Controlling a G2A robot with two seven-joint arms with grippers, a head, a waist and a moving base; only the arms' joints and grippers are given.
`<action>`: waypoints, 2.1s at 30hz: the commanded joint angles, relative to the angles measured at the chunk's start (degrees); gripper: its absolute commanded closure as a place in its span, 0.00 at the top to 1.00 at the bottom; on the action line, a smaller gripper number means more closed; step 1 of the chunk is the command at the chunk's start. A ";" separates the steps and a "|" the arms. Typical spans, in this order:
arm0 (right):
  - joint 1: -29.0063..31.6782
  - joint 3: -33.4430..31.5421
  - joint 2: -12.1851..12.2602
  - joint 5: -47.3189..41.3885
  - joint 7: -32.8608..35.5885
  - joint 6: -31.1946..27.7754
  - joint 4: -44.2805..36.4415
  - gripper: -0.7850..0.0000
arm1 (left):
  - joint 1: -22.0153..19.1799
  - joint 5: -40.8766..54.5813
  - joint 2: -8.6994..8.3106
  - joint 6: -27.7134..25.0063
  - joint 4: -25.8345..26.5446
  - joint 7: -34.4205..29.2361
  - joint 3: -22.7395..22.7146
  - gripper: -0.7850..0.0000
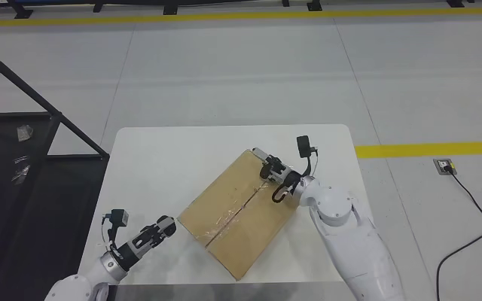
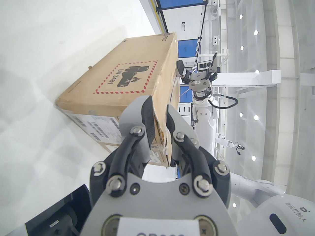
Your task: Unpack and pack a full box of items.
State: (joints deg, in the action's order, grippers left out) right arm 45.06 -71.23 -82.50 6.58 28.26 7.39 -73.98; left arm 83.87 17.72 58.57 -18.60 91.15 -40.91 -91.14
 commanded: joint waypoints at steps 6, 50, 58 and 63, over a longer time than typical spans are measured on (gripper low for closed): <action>-2.42 -1.90 -0.40 -4.85 -5.67 1.00 4.83 1.00 | -0.25 0.02 -0.01 0.22 0.08 -0.20 -0.14 0.24; -8.37 -2.46 0.72 -10.17 5.61 -7.10 17.90 1.00 | -1.83 -0.29 0.29 1.46 -0.79 0.53 0.94 0.24; -4.41 -3.85 1.71 -9.64 7.75 -6.99 13.90 1.00 | -1.73 -0.75 0.29 1.36 -0.64 0.26 0.94 0.24; -0.85 -6.16 2.51 -9.42 6.13 -7.67 8.77 1.00 | -1.76 -0.78 0.28 1.42 -0.69 0.03 0.93 0.25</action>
State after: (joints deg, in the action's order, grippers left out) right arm 43.25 -76.60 -80.18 -2.76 35.33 0.19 -63.82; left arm 82.16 16.93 58.86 -17.24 90.49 -40.79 -90.20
